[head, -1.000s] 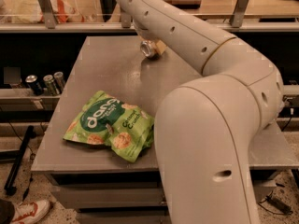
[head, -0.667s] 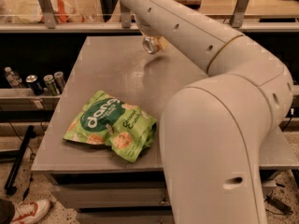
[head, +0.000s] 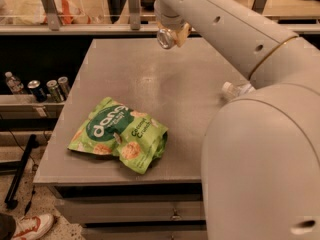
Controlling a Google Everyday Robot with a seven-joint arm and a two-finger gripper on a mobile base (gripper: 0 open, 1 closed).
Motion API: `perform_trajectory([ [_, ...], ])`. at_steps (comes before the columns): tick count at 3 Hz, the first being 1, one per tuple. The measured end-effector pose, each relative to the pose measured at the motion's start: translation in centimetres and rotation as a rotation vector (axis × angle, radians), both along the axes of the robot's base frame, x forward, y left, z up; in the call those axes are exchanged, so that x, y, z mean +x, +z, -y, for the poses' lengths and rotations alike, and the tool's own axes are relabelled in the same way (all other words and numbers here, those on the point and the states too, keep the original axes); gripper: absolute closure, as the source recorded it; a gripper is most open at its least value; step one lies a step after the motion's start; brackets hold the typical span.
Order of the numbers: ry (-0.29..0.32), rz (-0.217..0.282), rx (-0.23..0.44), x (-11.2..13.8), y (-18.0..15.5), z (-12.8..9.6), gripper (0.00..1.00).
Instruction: Move orange can near green rice chip bag
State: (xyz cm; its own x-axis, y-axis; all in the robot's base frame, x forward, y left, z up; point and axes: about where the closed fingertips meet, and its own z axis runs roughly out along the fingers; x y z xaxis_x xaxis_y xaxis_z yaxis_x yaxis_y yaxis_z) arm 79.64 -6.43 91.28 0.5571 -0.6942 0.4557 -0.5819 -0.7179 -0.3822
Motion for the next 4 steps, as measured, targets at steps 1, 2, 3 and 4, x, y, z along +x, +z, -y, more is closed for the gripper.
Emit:
perform_trajectory([
  [1, 0.065, -0.001, 0.069, -1.4, 1.3, -0.5, 1.00],
  [2, 0.169, -0.021, 0.103, -3.6, 2.4, -2.1, 1.00],
  [3, 0.287, -0.056, 0.128, -6.2, 3.0, -4.1, 1.00],
  [4, 0.366, -0.074, 0.157, -9.0, 3.8, -5.4, 1.00],
])
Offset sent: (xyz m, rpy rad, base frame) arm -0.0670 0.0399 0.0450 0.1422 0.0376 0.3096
